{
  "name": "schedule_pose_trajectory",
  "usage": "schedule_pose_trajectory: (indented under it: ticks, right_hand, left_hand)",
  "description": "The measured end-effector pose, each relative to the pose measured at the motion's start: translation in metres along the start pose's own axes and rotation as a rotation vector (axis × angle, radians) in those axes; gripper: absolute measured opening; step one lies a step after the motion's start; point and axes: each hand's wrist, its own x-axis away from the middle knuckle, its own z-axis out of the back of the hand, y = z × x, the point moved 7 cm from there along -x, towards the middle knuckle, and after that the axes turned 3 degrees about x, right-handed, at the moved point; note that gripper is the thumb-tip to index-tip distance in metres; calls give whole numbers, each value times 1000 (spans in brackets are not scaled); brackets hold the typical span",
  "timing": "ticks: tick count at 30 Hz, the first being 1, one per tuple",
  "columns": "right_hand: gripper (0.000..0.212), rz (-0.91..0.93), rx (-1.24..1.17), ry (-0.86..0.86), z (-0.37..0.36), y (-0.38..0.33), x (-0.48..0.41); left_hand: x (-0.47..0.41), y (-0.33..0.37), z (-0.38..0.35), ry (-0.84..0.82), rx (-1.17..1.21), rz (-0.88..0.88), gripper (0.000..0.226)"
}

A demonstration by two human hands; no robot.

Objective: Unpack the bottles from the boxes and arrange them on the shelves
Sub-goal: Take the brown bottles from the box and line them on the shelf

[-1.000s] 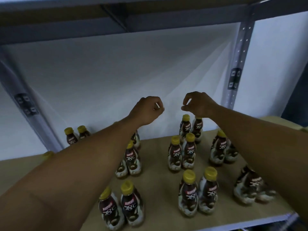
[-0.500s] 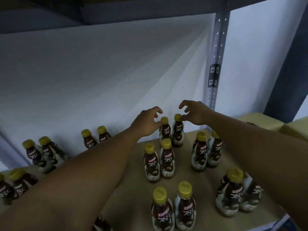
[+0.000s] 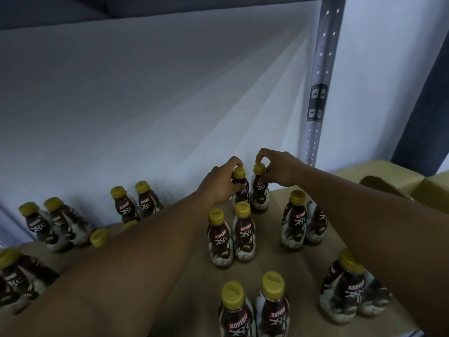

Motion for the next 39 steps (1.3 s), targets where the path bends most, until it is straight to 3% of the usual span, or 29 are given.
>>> schedule_pose_trajectory:
  ticks: [23,39]
  right_hand:
    - [35,80,-47,-59,-40,-64,-25]
    - [37,104,-27,-2,-44,-66,-28]
  left_hand:
    - [31,-58,47,45,-55,79,45]
    - [32,-65,47,69,-30,74,47]
